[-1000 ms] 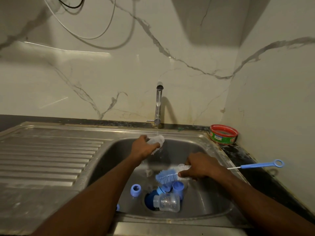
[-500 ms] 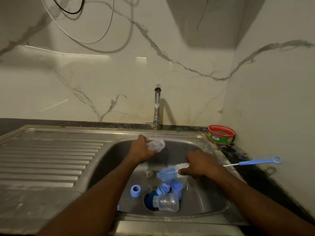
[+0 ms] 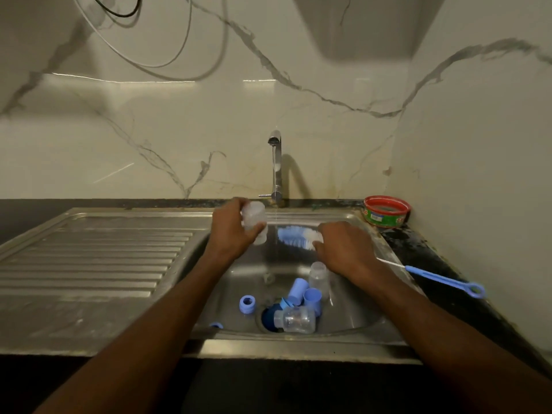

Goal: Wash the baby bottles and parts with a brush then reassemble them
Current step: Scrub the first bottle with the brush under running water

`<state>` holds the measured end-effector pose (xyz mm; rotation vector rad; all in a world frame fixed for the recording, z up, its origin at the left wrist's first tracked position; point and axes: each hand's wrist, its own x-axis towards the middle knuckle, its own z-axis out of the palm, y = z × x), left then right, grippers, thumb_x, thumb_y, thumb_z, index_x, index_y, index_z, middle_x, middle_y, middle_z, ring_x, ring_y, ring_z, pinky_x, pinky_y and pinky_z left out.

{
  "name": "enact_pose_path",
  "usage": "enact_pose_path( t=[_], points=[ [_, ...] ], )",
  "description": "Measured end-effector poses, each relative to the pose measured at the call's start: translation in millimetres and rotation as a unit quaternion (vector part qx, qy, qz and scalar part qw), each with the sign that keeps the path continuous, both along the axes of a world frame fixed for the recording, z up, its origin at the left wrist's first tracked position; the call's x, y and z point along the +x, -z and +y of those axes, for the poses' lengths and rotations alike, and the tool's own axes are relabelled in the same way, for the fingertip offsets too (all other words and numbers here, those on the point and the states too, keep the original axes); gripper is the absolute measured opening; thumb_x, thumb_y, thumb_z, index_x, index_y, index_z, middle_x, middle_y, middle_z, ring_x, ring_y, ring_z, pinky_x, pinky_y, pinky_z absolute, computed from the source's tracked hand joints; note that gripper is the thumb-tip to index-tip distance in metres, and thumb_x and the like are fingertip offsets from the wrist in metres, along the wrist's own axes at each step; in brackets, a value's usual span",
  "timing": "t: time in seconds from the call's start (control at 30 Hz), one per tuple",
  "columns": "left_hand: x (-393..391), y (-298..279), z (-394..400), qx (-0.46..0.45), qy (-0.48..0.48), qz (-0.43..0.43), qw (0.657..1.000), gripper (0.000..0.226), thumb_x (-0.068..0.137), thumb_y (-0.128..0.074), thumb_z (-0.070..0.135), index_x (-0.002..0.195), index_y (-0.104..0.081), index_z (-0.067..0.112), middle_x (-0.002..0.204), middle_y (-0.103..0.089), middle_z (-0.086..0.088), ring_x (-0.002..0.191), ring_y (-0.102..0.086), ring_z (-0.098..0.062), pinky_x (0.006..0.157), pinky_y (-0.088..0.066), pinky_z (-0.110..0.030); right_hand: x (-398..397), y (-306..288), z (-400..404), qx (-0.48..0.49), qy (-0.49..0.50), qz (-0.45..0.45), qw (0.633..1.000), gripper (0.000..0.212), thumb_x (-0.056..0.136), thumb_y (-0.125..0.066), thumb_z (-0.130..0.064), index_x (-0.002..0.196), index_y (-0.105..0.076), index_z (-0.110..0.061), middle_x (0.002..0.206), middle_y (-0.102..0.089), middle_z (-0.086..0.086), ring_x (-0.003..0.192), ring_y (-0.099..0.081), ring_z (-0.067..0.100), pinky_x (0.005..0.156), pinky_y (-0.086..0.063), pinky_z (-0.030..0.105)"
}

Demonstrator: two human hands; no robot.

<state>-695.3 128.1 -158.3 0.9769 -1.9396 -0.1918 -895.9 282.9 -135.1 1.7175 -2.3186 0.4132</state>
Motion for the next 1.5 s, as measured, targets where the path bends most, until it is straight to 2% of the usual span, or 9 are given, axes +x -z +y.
enact_pose_path(
  t=[0.1,0.27,0.47,0.57,0.7,0.8,0.9,1.0,1.5],
  points=[
    [10.5,1.4,-3.8,-0.052,-0.02,0.068,0.996,0.064,0.077,-0.086,0.039,0.129,-0.057,0.016,0.122,-0.064,-0.001,0.105,-0.059,-0.013,0.089,-0.051,-0.029,4.3,-3.0,-4.3,-0.091,-0.013,-0.021,0.996,0.029,0.097,-0.058,-0.041,0.122,-0.062,-0.027,0.115,-0.06,0.007,0.093,-0.064,0.026,0.075,-0.052,0.037],
    [14.4,39.6,-14.8,0.128,-0.024,-0.157,0.979,0.059,0.067,-0.092,0.037,0.116,-0.062,0.021,0.115,-0.066,-0.003,0.104,-0.063,-0.017,0.087,-0.051,-0.03,3.9,12.0,-3.8,0.026,-0.024,-0.049,0.998,0.031,0.097,-0.06,-0.042,0.12,-0.063,-0.022,0.117,-0.063,0.003,0.1,-0.063,0.02,0.076,-0.045,0.029],
    [10.5,6.7,-4.6,-0.032,-0.011,0.049,0.998,0.061,0.07,-0.091,0.035,0.12,-0.061,0.016,0.111,-0.063,0.0,0.094,-0.059,-0.016,0.078,-0.048,-0.029,11.3,-2.9,-9.9,-0.095,-0.027,-0.046,0.994,0.027,0.099,-0.055,-0.034,0.123,-0.06,-0.021,0.114,-0.061,0.001,0.094,-0.065,0.023,0.081,-0.054,0.039],
    [9.0,11.4,1.7,-0.002,0.009,-0.016,1.0,0.057,0.067,-0.093,0.037,0.114,-0.066,0.018,0.103,-0.069,0.002,0.088,-0.064,-0.014,0.073,-0.043,-0.02,7.8,8.6,-7.9,0.012,-0.002,-0.075,0.997,0.03,0.098,-0.06,-0.036,0.122,-0.064,-0.019,0.118,-0.065,0.002,0.103,-0.064,0.019,0.08,-0.044,0.028],
    [8.3,8.5,-1.2,-0.009,0.027,0.027,0.999,0.055,0.071,-0.09,0.041,0.116,-0.064,0.024,0.103,-0.065,0.011,0.088,-0.062,-0.006,0.074,-0.045,-0.019,6.5,5.6,-4.1,-0.026,0.002,-0.035,0.999,0.034,0.098,-0.06,-0.038,0.128,-0.058,-0.023,0.121,-0.063,0.003,0.103,-0.064,0.022,0.081,-0.049,0.033],
    [9.4,16.9,-2.1,0.023,0.016,-0.083,0.996,0.058,0.069,-0.09,0.046,0.117,-0.066,0.023,0.103,-0.071,0.006,0.092,-0.066,-0.01,0.079,-0.049,-0.023,3.4,4.8,-0.5,-0.005,-0.004,-0.024,1.0,0.027,0.099,-0.058,-0.033,0.122,-0.062,-0.02,0.12,-0.066,0.004,0.105,-0.064,0.022,0.078,-0.043,0.03],
    [12.6,17.9,-8.4,0.018,0.006,-0.015,1.0,0.059,0.069,-0.092,0.042,0.118,-0.066,0.021,0.105,-0.069,0.005,0.091,-0.065,-0.012,0.082,-0.054,-0.03,1.4,7.0,-1.2,-0.022,0.0,-0.032,0.999,0.024,0.099,-0.058,-0.033,0.118,-0.065,-0.022,0.118,-0.067,0.003,0.105,-0.065,0.021,0.077,-0.042,0.029],
    [11.4,17.1,-4.9,0.051,0.009,-0.089,0.995,0.055,0.071,-0.089,0.046,0.115,-0.066,0.024,0.104,-0.07,0.005,0.093,-0.065,-0.01,0.083,-0.053,-0.027,4.9,8.6,-3.4,-0.028,-0.003,-0.024,0.999,0.023,0.097,-0.061,-0.036,0.115,-0.066,-0.023,0.114,-0.067,0.001,0.1,-0.066,0.021,0.074,-0.042,0.029],
    [37.0,-1.6,20.5,0.048,-0.019,-0.02,0.998,0.063,0.072,-0.087,0.045,0.125,-0.064,0.02,0.114,-0.07,0.0,0.103,-0.065,-0.016,0.089,-0.053,-0.029,37.6,-7.3,8.7,0.003,0.017,-0.054,0.998,0.029,0.098,-0.055,-0.042,0.114,-0.065,-0.02,0.109,-0.068,0.001,0.089,-0.062,0.018,0.069,-0.038,0.026]
  ],
)
